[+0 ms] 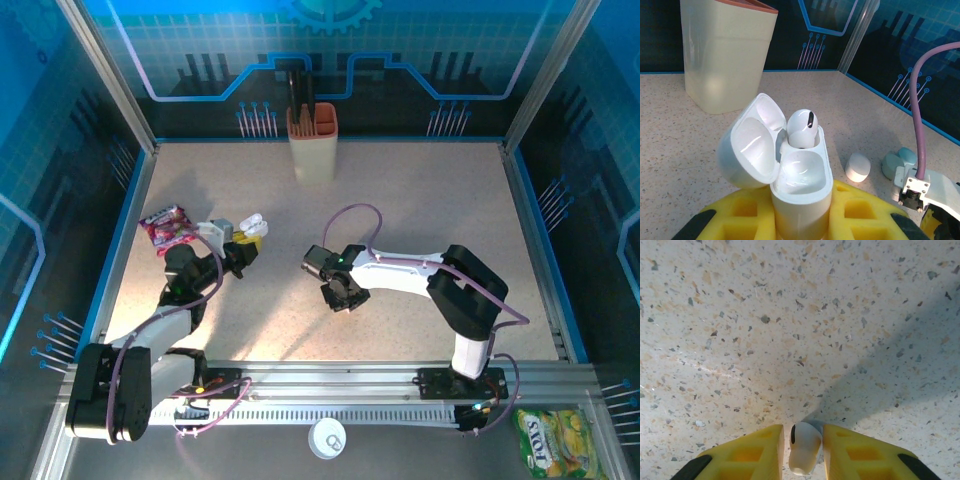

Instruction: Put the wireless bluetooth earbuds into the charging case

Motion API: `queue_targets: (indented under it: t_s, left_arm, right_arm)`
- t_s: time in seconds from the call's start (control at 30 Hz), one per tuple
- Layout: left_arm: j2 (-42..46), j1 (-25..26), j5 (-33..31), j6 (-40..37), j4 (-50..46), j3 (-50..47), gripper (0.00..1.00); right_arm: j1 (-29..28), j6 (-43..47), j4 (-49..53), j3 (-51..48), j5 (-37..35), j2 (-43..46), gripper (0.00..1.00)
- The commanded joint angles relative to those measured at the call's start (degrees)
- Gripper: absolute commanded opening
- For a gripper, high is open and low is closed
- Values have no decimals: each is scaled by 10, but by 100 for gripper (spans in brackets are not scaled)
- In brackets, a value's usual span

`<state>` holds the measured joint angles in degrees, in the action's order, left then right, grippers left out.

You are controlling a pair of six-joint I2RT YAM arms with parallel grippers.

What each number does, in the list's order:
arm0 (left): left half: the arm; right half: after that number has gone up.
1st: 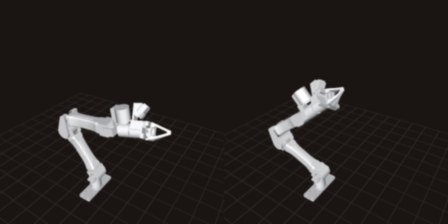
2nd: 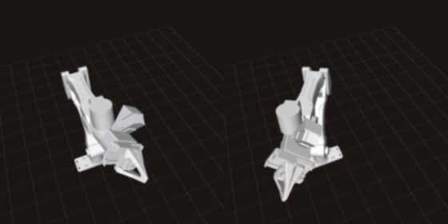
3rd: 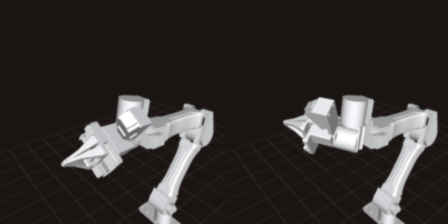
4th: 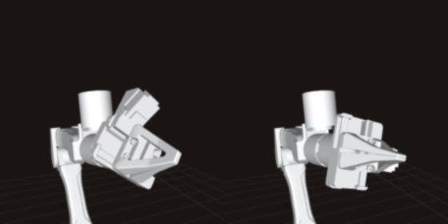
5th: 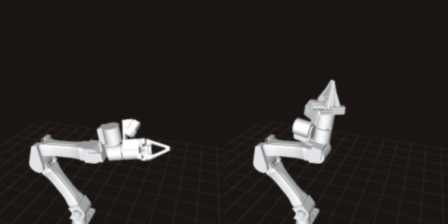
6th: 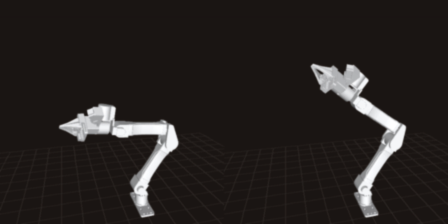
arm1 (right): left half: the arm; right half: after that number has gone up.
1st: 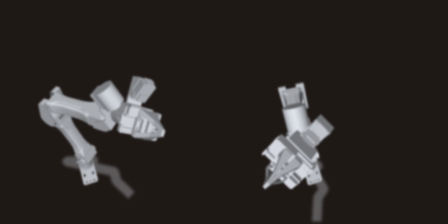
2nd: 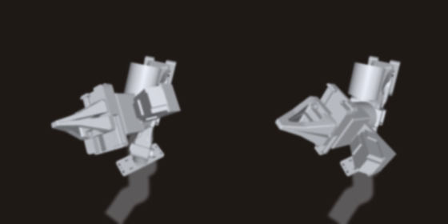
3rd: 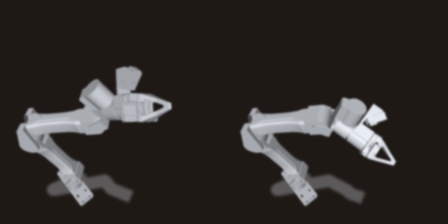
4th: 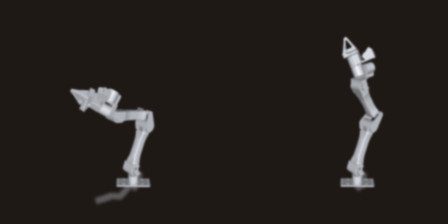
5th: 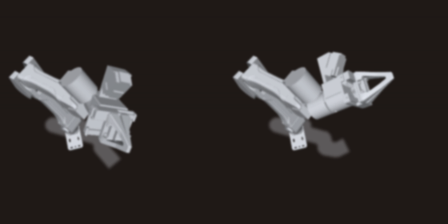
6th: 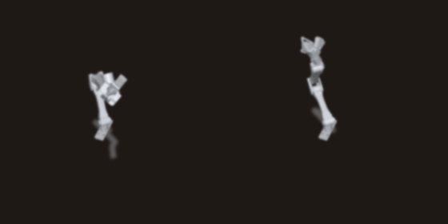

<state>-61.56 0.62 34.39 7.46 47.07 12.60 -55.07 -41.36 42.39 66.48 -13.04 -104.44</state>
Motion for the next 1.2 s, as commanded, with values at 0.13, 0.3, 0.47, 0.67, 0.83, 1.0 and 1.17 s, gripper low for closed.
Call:
queue_targets:
  t_s: [0.13, 0.3, 0.47, 0.67, 0.83, 1.0, 1.17]
  left_arm:
    - [0, -4, 18, 1, 25, 8, 19]
    - [0, -4, 18, 1, 25, 9, 19]
    - [0, -4, 19, 0, 24, 9, 19]
    - [-5, 7, 15, -11, 32, 12, 19]
    - [-11, 52, 9, -33, 19, 30, 19]
    - [-4, 112, -12, -54, -14, 46, 18]
    - [0, 155, -9, -61, -31, 58, 18]
  right_arm:
    - [0, -2, -4, 4, 7, -16, 25]
    - [1, -1, -12, -1, 11, -24, 26]
    - [1, -1, -15, -5, 14, -24, 21]
    - [3, 15, -60, -37, -7, 39, 19]
    - [6, 57, -172, -96, -37, 136, 19]
    - [8, 145, -305, -157, -52, 257, 18]
    - [21, 224, -461, -242, 10, 377, 16]
